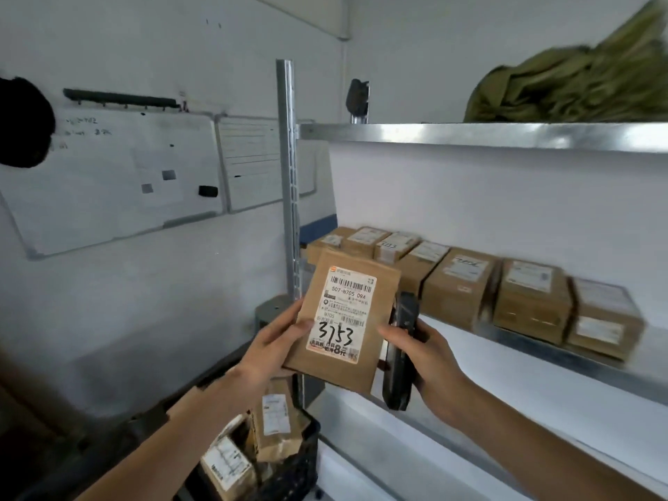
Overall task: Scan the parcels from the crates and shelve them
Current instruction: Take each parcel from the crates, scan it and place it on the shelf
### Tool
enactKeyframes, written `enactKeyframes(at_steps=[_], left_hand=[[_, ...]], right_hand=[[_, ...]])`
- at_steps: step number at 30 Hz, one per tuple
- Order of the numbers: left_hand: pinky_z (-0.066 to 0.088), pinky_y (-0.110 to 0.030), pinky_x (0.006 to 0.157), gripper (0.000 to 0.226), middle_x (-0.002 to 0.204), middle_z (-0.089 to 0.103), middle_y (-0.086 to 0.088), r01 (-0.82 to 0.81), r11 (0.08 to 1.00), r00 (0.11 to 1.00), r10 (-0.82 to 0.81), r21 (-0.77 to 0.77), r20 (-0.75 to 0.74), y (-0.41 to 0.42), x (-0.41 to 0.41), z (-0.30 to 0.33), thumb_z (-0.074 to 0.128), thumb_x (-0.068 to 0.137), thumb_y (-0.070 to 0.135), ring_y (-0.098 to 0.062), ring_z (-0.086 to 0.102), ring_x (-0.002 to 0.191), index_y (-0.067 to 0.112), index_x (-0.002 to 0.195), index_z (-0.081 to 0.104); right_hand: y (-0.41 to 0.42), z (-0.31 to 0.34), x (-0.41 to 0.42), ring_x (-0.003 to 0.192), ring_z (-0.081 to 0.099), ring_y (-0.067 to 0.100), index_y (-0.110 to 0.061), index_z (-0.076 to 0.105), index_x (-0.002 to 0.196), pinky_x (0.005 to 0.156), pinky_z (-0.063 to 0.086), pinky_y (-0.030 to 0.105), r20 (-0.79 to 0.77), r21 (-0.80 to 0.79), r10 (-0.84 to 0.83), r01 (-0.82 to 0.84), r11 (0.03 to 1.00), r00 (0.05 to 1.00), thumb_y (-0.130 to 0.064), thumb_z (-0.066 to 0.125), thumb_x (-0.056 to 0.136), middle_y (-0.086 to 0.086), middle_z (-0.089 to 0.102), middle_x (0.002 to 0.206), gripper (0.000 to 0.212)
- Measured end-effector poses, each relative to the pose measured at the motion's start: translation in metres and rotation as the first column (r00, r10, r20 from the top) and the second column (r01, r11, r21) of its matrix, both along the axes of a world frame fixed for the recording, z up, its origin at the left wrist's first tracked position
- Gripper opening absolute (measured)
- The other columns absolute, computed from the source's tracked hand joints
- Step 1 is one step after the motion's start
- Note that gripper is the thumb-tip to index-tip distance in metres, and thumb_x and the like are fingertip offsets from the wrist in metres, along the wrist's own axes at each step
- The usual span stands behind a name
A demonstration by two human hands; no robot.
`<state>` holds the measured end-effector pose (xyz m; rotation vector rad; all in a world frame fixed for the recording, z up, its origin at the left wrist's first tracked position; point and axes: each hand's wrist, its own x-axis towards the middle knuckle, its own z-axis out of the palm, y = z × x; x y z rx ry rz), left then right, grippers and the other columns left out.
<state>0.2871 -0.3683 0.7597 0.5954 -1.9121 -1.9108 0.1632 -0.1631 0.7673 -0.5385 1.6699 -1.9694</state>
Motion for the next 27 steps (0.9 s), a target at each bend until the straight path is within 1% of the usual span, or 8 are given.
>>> enactKeyframes(at_steps=[4, 8, 10, 12, 15, 17, 22, 27], left_hand=[[0.063, -0.044, 0.075, 0.030, 0.104, 0.076, 0.012, -0.025, 0.999, 0.994, 0.021, -0.028, -0.111, 0.075, -0.035, 0.005, 0.068, 0.089, 0.040, -0.019, 0.070, 0.103, 0.044, 0.118, 0.064], [0.063, -0.040, 0.069, 0.025, 0.095, 0.077, 0.008, -0.079, 0.996, 0.978, 0.083, 0.027, -0.193, 0.136, -0.061, 0.007, 0.067, 0.091, 0.035, -0.022, 0.070, 0.101, 0.021, 0.112, 0.067], [0.061, -0.031, 0.068, 0.023, 0.095, 0.077, 0.007, -0.056, 0.998, 0.978, 0.058, 0.019, -0.200, 0.164, -0.071, 0.008, 0.064, 0.094, 0.035, -0.019, 0.069, 0.101, 0.023, 0.113, 0.068], [0.058, -0.030, 0.077, 0.028, 0.101, 0.077, 0.008, 0.029, 1.000, 0.984, -0.027, 0.011, -0.175, 0.186, -0.079, 0.009, 0.065, 0.093, 0.037, -0.016, 0.068, 0.105, 0.032, 0.120, 0.067], [0.051, -0.041, 0.101, 0.041, 0.110, 0.076, 0.011, 0.145, 0.989, 0.986, -0.142, 0.028, -0.092, 0.207, -0.089, 0.011, 0.070, 0.091, 0.035, -0.011, 0.063, 0.114, 0.040, 0.131, 0.062], [0.046, -0.050, 0.109, 0.047, 0.115, 0.073, 0.013, 0.182, 0.983, 0.982, -0.181, 0.019, -0.047, 0.218, -0.092, 0.012, 0.069, 0.091, 0.038, -0.010, 0.058, 0.120, 0.043, 0.136, 0.058], [0.049, -0.054, 0.104, 0.050, 0.113, 0.072, 0.021, 0.289, 0.957, 0.957, -0.289, -0.021, -0.030, 0.239, -0.094, 0.011, 0.070, 0.077, 0.055, -0.009, 0.056, 0.120, 0.051, 0.125, 0.059], [0.057, -0.037, 0.089, 0.036, 0.106, 0.076, 0.015, 0.327, 0.944, 0.938, -0.330, -0.042, -0.110, 0.252, -0.089, 0.011, 0.071, 0.086, 0.037, -0.011, 0.066, 0.110, 0.046, 0.121, 0.065]], right_hand=[[0.086, 0.002, -0.023, 0.112, 0.071, 0.022, -0.022, 0.071, 0.123, 0.096, 0.058, 0.051, -0.076, 0.028, -0.059, 0.061, 0.998, 0.995, -0.016, 0.082, 0.084, -0.004, 0.076, 0.117, 0.040], [0.149, 0.001, -0.030, 0.107, 0.073, 0.023, -0.022, 0.070, 0.125, 0.087, 0.063, 0.047, -0.133, 0.036, -0.118, 0.124, 0.992, 0.984, -0.016, 0.086, 0.080, -0.003, 0.076, 0.114, 0.049], [0.175, -0.002, -0.029, 0.104, 0.073, 0.022, -0.024, 0.071, 0.122, 0.085, 0.063, 0.045, -0.130, 0.031, -0.165, 0.171, 0.985, 0.978, -0.015, 0.087, 0.080, -0.004, 0.077, 0.110, 0.046], [0.198, -0.004, -0.028, 0.101, 0.074, 0.021, -0.025, 0.072, 0.118, 0.084, 0.064, 0.043, -0.121, 0.025, -0.210, 0.215, 0.976, 0.970, -0.015, 0.087, 0.079, -0.006, 0.077, 0.105, 0.043], [0.228, -0.004, -0.025, 0.101, 0.074, 0.021, -0.026, 0.073, 0.117, 0.084, 0.064, 0.043, -0.107, 0.014, -0.262, 0.265, 0.964, 0.959, -0.015, 0.087, 0.079, -0.005, 0.077, 0.104, 0.042], [0.244, -0.005, -0.023, 0.101, 0.074, 0.021, -0.026, 0.072, 0.118, 0.084, 0.064, 0.042, -0.107, 0.010, -0.290, 0.293, 0.956, 0.951, -0.013, 0.086, 0.081, -0.004, 0.077, 0.104, 0.042], [0.269, -0.008, -0.013, 0.102, 0.073, 0.022, -0.026, 0.073, 0.116, 0.084, 0.064, 0.043, -0.109, 0.018, -0.353, 0.357, 0.934, 0.929, -0.014, 0.086, 0.081, -0.002, 0.077, 0.101, 0.040], [0.289, -0.007, -0.003, 0.102, 0.073, 0.027, -0.026, 0.074, 0.116, 0.088, 0.063, 0.047, -0.150, 0.041, -0.390, 0.400, 0.915, 0.908, -0.015, 0.087, 0.079, 0.001, 0.077, 0.101, 0.041]])
